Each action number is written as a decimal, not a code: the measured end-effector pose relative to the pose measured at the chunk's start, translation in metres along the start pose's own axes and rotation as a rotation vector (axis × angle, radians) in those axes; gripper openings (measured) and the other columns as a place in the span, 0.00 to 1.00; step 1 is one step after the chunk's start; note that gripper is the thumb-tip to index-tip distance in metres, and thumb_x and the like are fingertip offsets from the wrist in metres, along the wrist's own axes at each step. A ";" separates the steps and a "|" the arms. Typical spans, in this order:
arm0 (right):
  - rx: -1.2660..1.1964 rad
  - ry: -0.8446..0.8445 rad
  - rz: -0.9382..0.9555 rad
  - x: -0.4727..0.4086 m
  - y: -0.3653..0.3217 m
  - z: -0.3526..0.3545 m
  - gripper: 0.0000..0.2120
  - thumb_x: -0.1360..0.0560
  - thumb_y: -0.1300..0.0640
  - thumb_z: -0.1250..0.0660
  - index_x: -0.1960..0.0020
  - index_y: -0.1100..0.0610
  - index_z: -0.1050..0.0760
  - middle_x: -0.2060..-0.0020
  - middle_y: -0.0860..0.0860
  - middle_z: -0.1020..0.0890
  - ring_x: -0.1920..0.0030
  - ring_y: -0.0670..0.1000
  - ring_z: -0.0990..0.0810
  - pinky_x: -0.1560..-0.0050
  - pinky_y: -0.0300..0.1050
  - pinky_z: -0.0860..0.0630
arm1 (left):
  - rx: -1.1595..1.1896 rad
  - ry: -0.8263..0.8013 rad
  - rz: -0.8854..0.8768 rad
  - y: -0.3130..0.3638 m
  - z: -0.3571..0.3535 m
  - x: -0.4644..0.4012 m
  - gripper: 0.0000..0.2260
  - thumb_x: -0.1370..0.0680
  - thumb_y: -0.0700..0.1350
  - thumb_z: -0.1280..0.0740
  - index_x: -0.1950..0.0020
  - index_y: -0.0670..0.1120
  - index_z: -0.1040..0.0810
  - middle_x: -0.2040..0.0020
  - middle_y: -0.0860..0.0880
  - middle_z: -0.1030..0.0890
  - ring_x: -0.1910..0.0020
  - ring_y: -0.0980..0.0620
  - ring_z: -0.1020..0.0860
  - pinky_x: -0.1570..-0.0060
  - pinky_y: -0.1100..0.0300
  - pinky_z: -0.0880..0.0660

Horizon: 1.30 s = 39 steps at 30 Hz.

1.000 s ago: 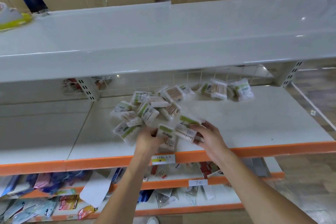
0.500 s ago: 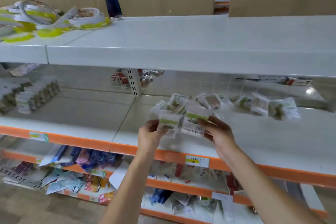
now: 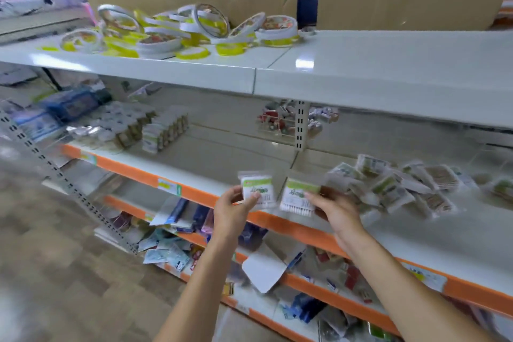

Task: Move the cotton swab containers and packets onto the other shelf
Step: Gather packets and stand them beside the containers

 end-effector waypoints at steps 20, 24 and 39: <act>-0.007 -0.252 -0.101 -0.017 0.061 -0.238 0.08 0.26 0.61 0.27 0.47 0.59 0.16 0.52 0.55 0.12 0.51 0.54 0.13 0.54 0.42 0.19 | 0.001 0.234 0.105 -0.035 0.228 -0.054 0.08 0.25 0.42 0.26 0.47 0.49 0.19 0.53 0.55 0.15 0.56 0.61 0.18 0.63 0.70 0.26; -0.031 -0.293 -0.128 -0.036 0.066 -0.268 0.09 0.25 0.60 0.27 0.45 0.58 0.17 0.51 0.55 0.13 0.51 0.54 0.13 0.58 0.40 0.18 | 0.015 0.240 0.107 -0.042 0.241 -0.080 0.08 0.26 0.42 0.25 0.48 0.48 0.18 0.54 0.55 0.15 0.60 0.65 0.19 0.66 0.74 0.26; -0.040 -0.119 -0.038 -0.153 0.070 -0.332 0.07 0.27 0.60 0.27 0.58 0.48 0.14 0.60 0.49 0.12 0.62 0.44 0.15 0.67 0.33 0.23 | -0.031 0.057 0.143 -0.041 0.246 -0.244 0.08 0.26 0.42 0.25 0.48 0.47 0.18 0.54 0.50 0.14 0.58 0.55 0.16 0.65 0.65 0.21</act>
Point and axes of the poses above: each hand's wrist, its own x-axis away from the middle knuckle, its own z-axis out of the back of the hand, y = z × x, the point moved 2 cm from there along -x, towards the middle knuckle
